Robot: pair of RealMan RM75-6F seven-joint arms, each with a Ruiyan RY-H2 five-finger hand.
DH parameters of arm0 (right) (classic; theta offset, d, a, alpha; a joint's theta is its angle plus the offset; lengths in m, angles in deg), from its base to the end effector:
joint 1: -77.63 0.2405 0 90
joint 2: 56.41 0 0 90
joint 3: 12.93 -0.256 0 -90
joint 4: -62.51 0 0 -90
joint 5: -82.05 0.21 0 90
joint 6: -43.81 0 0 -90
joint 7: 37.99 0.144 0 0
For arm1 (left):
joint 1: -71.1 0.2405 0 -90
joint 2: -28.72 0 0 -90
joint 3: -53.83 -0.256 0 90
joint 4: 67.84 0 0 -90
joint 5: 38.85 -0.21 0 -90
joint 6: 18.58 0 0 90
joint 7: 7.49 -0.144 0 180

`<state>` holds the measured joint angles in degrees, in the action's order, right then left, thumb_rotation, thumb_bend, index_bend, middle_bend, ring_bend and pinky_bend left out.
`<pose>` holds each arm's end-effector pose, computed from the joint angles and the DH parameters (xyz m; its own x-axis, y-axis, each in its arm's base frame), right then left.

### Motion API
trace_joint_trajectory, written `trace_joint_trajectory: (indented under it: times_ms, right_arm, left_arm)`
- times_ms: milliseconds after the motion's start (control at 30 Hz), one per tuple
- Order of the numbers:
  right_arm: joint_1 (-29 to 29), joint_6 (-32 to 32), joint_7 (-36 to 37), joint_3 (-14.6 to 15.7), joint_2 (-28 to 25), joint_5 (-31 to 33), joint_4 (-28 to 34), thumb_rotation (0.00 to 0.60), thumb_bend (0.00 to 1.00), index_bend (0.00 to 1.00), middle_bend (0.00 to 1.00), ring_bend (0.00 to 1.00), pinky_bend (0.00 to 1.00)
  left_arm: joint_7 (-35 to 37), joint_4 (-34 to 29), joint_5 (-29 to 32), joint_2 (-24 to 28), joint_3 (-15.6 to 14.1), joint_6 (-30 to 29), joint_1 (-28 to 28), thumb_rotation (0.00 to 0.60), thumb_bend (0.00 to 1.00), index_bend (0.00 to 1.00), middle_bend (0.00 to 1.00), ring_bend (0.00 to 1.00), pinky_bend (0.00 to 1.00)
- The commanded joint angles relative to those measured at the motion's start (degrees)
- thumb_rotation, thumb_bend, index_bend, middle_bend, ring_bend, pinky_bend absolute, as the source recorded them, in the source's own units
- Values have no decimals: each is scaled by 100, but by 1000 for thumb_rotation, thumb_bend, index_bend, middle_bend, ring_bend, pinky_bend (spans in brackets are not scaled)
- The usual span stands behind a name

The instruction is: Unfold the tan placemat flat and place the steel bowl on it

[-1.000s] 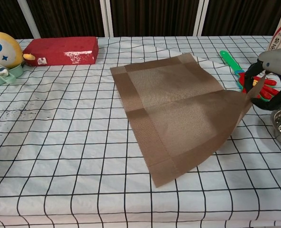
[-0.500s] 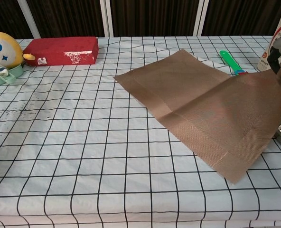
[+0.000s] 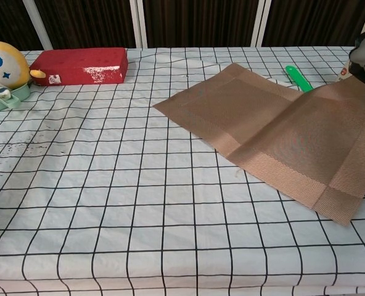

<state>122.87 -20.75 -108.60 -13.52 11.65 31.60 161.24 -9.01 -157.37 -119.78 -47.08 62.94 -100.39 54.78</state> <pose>-0.1942 -0.3423 0.0914 0.9882 -0.0069 0.1532 -0.1489 -0.2824 0.9477 -0.2598 0.2589 0.1104 0.2426 -0.0853 0.9664 0.9607 -0.1173 -0.2515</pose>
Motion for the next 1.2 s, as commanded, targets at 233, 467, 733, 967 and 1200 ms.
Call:
trace_joint_trajectory:
  times_ms: [233, 467, 733, 967, 1200]
  right_arm:
    - [-85, -246, 48, 138, 65, -347, -145, 600, 145, 61, 42, 84, 170]
    - [-337, -767, 194, 71, -50, -406, 206, 600, 109, 0, 0, 48, 170]
    - [-899, -1451, 1229, -31, -314, -814, 691, 600, 104, 0, 0, 49, 170]
    - [-1803, -2486, 2912, -148, -316, -1496, 565, 600, 94, 0, 0, 27, 170]
    - [-2461, -3136, 4348, -382, -296, -1842, 301, 600, 69, 0, 0, 26, 170]
  left_arm:
    - [-72, 3, 11, -38, 3, -20, 3, 600, 9, 0, 0, 0, 49]
    - [-185, 1, 49, -90, 6, -23, 4, 600, 8, 0, 0, 0, 49]
    - [-419, -59, 23, -83, -23, -5, -16, 600, 9, 0, 0, 0, 49]
    - [-1077, -348, -18, -24, -55, 88, -118, 600, 8, 0, 0, 0, 49]
    - [-1777, -618, 70, 9, 93, 407, -442, 600, 8, 0, 0, 0, 49]
